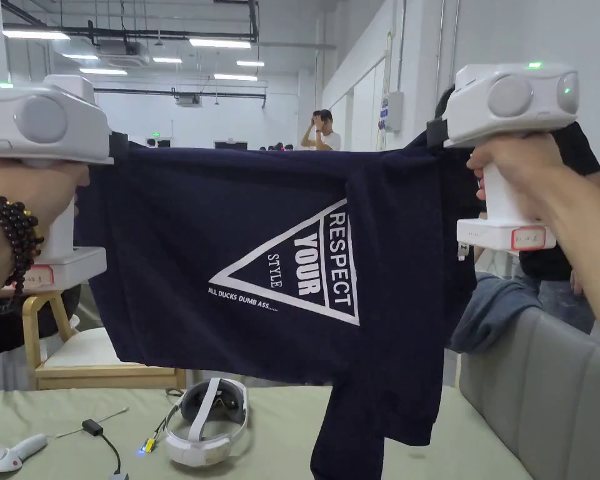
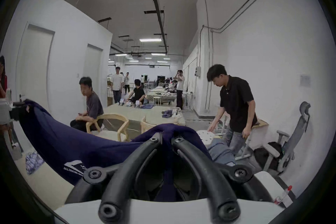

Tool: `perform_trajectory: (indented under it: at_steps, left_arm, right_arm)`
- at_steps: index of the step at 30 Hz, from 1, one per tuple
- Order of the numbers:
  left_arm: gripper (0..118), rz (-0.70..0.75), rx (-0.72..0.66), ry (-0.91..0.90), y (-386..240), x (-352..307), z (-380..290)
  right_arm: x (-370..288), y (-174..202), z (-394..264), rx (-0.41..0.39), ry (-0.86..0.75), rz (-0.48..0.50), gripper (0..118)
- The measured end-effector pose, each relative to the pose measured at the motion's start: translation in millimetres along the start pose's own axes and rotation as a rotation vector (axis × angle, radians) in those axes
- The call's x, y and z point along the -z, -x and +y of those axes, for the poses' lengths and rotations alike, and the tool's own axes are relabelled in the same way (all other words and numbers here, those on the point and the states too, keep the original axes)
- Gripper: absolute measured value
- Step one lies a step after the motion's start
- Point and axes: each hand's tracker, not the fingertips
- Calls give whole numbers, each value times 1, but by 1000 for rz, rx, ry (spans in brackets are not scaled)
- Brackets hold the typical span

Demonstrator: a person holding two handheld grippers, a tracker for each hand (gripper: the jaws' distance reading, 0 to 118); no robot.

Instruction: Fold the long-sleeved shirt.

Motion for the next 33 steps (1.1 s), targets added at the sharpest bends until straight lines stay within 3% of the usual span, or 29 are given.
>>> perform_trajectory:
  at_steps: [3, 7, 11, 13, 17, 24, 29, 33]
  left_arm:
    - [6, -4, 19, 65, -6, 12, -49]
    - [6, -20, 7, 219, -4, 19, -136]
    - [6, -26, 10, 296, 4, 14, -216]
    - [6, -22, 19, 314, 4, -2, -239]
    - [6, -18, 44, 286, 9, -41, -262]
    - [6, -58, 59, 282, 23, -186, -319]
    - [6, -75, 28, 476, 34, -273, -396]
    - [6, -39, 26, 758, 32, -310, -465]
  right_arm:
    - [8, 6, -66, -19, 86, -24, 6]
    - [25, 3, -172, 97, 225, 11, 6]
    - [13, 13, -259, 43, 336, 26, 6]
    - [2, 16, -282, 53, 348, 44, 6]
    - [-52, 21, -288, 96, 271, 66, 6]
    - [-203, 21, -351, 130, 221, 104, 6]
    - [-300, 28, -449, 191, 472, 97, 6]
    - [-333, 45, -528, 50, 833, 164, 6]
